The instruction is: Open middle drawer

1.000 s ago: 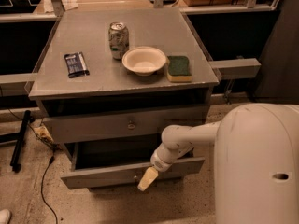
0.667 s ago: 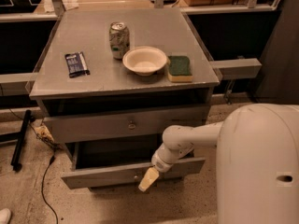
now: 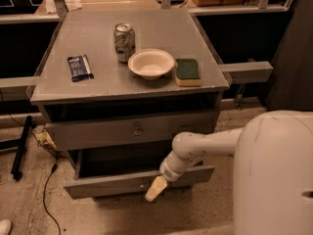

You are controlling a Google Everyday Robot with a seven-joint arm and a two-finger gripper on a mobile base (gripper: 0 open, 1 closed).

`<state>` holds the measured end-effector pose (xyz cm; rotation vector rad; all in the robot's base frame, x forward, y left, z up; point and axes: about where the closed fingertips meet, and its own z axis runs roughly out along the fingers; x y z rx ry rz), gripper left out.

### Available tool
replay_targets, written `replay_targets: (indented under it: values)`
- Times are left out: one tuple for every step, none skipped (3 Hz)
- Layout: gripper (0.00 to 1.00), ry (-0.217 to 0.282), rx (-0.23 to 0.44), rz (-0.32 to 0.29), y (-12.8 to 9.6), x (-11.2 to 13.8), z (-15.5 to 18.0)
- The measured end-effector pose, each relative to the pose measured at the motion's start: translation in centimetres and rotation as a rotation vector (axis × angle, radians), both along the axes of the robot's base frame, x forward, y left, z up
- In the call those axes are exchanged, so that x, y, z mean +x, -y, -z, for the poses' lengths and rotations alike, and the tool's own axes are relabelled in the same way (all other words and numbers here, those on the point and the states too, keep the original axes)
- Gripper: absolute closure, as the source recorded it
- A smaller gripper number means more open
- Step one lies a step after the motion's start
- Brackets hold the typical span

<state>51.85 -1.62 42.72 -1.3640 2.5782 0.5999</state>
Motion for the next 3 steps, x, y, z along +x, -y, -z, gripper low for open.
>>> replay_targets:
  values:
    - [0.00,0.000,0.000,0.000,0.05,0.27,-0.11]
    - [0.00,-0.011,0.003,0.019,0.70,0.20,-0.73]
    - [0.00,-0.011,0.003,0.019,0.70,0.20,-0.73]
